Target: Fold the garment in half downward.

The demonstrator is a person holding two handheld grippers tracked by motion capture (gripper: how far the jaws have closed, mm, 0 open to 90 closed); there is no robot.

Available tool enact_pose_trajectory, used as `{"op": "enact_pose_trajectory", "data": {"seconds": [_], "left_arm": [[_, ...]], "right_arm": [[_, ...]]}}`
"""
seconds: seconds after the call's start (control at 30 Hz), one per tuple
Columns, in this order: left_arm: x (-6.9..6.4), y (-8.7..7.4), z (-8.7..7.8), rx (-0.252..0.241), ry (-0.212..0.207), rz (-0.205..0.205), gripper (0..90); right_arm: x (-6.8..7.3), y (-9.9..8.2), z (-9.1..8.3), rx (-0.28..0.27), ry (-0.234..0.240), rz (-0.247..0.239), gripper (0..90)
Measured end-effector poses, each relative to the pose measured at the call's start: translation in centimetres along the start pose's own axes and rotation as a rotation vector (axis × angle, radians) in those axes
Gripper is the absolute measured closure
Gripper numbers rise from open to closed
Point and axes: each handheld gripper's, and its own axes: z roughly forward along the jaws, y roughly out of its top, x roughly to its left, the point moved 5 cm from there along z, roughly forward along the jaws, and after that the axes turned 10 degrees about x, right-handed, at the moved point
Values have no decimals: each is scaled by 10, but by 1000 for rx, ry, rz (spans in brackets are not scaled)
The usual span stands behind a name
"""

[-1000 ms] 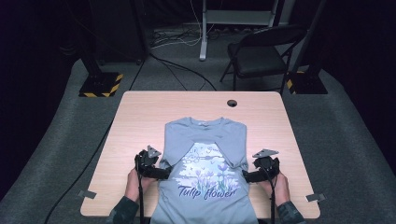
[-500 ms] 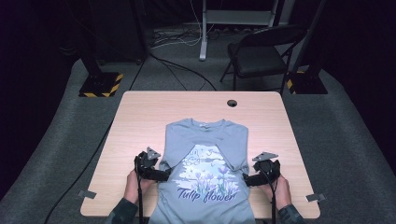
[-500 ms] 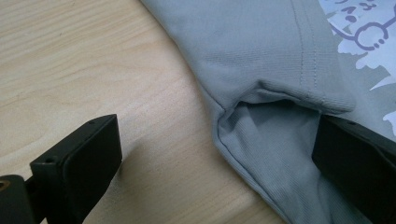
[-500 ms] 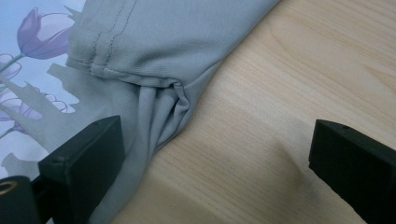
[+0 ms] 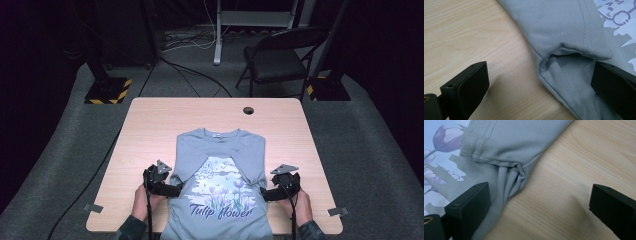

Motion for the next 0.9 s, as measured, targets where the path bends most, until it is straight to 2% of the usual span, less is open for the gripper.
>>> {"op": "enact_pose_trajectory", "data": {"seconds": [0.67,0.9], "left_arm": [[-6,-10,-7,8,2,16,11],[-7,-13,-8,9,-9,10,11]], "right_arm": [[5,-7,-4,11,7,-17,26],[6,-10,-6,14,16,-13,26]]}}
